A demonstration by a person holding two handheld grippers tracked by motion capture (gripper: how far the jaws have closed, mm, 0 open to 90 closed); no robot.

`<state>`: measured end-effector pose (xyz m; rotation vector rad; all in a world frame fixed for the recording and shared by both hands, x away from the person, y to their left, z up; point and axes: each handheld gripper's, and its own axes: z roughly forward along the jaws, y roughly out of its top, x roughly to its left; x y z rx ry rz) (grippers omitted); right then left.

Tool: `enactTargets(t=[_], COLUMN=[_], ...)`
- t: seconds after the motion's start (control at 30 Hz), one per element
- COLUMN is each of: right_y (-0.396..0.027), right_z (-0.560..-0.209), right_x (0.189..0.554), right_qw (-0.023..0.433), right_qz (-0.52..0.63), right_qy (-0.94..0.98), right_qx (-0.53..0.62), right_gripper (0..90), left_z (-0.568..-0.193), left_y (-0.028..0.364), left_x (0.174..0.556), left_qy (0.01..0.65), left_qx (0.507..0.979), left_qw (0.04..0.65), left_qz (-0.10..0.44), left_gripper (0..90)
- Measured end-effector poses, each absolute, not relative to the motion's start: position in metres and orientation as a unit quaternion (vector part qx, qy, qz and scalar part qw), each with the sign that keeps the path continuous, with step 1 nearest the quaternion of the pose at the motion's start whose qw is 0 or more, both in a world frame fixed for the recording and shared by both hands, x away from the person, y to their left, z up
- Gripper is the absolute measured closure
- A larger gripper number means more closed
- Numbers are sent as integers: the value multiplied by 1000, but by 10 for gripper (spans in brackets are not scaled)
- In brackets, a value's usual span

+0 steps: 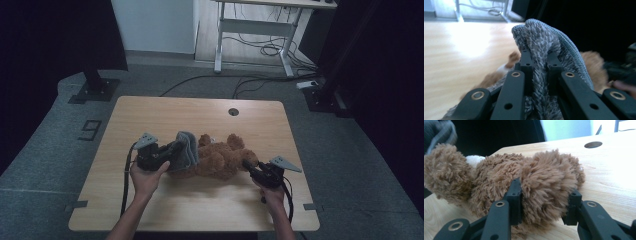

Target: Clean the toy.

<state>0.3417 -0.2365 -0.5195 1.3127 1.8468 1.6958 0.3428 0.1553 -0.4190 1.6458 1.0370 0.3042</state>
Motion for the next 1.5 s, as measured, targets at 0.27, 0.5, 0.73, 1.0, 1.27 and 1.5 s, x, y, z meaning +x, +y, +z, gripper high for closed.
enactTargets(t=[0.27,0.5,0.73,1.0,1.27,1.5], right_y=[-236,-237,-236,-237,-239,-240], right_z=[-520,-520,-519,-520,-522,-524], right_x=[342,342,342,343,344,346], right_qw=[149,150,150,147,140,133], right_qz=[594,593,594,589,590,594], right_qy=[641,644,644,646,644,645], right_qx=[462,459,458,462,466,462], right_gripper=[598,598,605,614,617,616], left_z=[-403,-398,-444,-448,-459,-464], left_y=[90,26,-10,-8,31,64], left_x=[353,369,368,356,342,336], left_qy=[388,353,350,340,353,368], left_qx=[728,767,811,826,824,811], left_qw=[559,530,462,434,427,442], left_qz=[85,76,79,115,120,103], left_gripper=[795,792,791,795,796,795])
